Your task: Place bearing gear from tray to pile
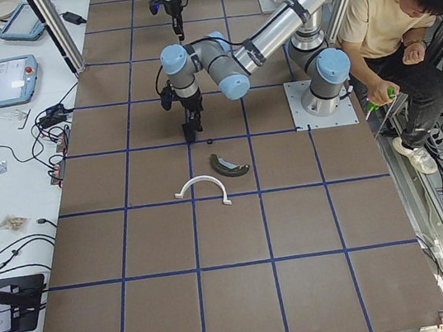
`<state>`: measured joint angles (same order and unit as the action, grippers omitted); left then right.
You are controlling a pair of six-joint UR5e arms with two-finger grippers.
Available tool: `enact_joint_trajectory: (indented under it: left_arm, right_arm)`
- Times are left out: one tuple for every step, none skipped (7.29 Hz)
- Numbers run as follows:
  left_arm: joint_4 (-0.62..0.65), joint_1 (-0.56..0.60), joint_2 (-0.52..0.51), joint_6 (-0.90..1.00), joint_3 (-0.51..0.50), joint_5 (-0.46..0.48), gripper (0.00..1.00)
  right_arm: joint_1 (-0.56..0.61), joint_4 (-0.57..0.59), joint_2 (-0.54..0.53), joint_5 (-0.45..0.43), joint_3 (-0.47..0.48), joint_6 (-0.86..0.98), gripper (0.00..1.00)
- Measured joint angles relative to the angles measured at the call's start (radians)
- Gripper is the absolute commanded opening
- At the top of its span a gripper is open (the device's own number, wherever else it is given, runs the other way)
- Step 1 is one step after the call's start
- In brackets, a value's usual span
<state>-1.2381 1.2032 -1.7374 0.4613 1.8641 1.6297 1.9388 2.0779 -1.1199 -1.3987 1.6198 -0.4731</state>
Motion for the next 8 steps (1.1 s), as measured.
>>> enact_joint_trajectory:
  left_arm:
    - [-0.133,0.048,0.042,-0.083,-0.085,-0.014,1.00]
    - [-0.256,0.109,0.073,-0.177,-0.176,-0.021,1.00]
    - [-0.342,0.179,0.096,-0.279,-0.255,-0.022,1.00]
    - [-0.381,0.254,0.116,-0.364,-0.302,-0.019,1.00]
    - [-0.391,0.328,0.139,-0.414,-0.318,-0.015,1.00]
    - [-0.389,0.382,0.156,-0.437,-0.311,-0.016,1.00]
    - [-0.384,0.413,0.170,-0.447,-0.293,-0.017,1.00]
    - [-0.370,0.423,0.184,-0.445,-0.276,-0.018,1.00]
  right_arm:
    - [0.042,0.018,0.023,0.005,0.000,-0.038,0.01]
    - [0.075,0.031,0.052,0.008,0.000,-0.061,0.11]
    - [0.102,0.050,0.077,0.008,0.000,-0.078,0.26]
    - [0.116,0.064,0.093,0.009,0.000,-0.090,0.92]
    - [0.122,0.070,0.100,0.008,0.000,-0.095,1.00]
    - [0.122,0.078,0.099,0.007,-0.002,-0.086,1.00]
    - [0.117,0.088,0.092,0.006,-0.004,-0.064,1.00]
    - [0.099,0.092,0.079,0.002,-0.004,-0.041,1.00]
